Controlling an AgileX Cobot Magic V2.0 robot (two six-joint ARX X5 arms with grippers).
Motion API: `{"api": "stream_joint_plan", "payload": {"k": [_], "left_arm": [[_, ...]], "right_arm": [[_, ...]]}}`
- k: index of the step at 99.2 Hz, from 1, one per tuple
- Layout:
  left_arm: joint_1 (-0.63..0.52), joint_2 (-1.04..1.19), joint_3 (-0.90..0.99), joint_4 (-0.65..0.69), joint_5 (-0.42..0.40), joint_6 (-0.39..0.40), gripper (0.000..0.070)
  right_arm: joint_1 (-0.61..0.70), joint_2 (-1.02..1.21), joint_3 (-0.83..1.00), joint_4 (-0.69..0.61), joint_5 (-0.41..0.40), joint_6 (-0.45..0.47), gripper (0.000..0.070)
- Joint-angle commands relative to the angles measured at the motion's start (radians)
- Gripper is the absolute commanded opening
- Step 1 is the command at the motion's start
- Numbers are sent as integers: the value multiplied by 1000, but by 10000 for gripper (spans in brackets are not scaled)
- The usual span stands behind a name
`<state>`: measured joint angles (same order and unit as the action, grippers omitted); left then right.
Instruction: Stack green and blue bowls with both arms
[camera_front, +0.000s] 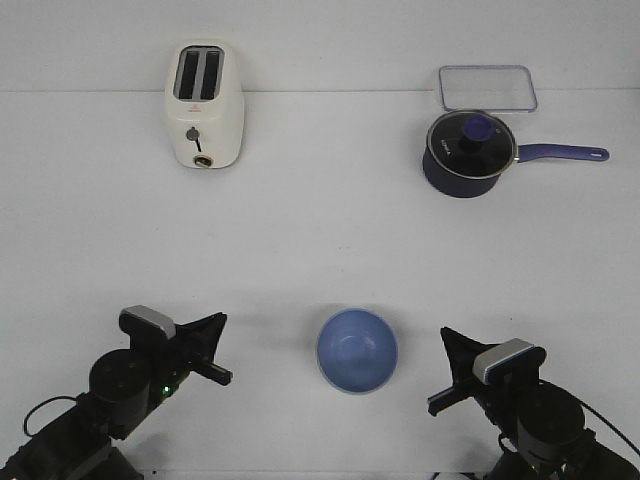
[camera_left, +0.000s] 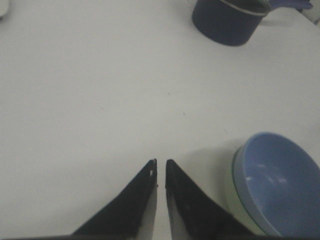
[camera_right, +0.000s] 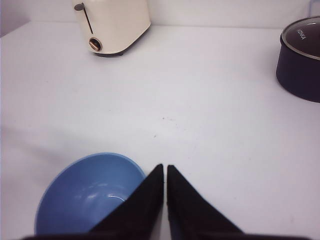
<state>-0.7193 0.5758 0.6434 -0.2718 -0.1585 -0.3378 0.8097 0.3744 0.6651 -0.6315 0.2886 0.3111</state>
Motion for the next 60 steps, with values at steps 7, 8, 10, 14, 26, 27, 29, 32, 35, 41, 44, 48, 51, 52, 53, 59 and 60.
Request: {"api": "stream_joint_plan", "payload": {"k": [7,8,10,14,26,27,29,32,35,41,44,48,51,52,53,59,60], "left_arm": [[145,-109,-82,82,2,263,14],[162,-121,-95,91,2,272,14],[198,-147,-121,108,2,283,14],[276,-201,-177,138,2,294,14],[501,-373,-356,222,2,292,14],[517,-387,-369,225,2,292,14],[547,-414,-396,232,2,292,14],[588,-451,-433,242,3,291,14],[621,-484,-465,248,6,286,14],[670,-541,-516,248,6,277,14],[685,-562,-535,247,6,277,14],[696,-576,-555,256,6,278,14],[700,-573,-568,262,6,281,14],[700,-573,-571,263,6,284,14],[701,-573,-575,266,6,286,14],[700,-573,-591,268,7,298,14],[700,-573,-594,269,7,299,14]], "right_arm": [[8,-1,8,13,0,6,12],[8,-1,8,13,0,6,12],[8,-1,8,13,0,6,12],[8,-1,8,13,0,6,12],[8,-1,8,13,0,6,12],[8,-1,8,13,0,6,12],[8,-1,8,14,0,6,12],[8,-1,8,13,0,6,12],[8,-1,8,14,0,6,12],[8,-1,8,14,0,6,12],[8,-1,8,14,0,6,12],[8,-1,8,14,0,6,12],[8,-1,8,15,0,6,12],[8,-1,8,15,0,6,12],[8,-1,8,15,0,6,12],[8,-1,8,16,0,6,12],[8,-1,8,17,0,6,12]]}}
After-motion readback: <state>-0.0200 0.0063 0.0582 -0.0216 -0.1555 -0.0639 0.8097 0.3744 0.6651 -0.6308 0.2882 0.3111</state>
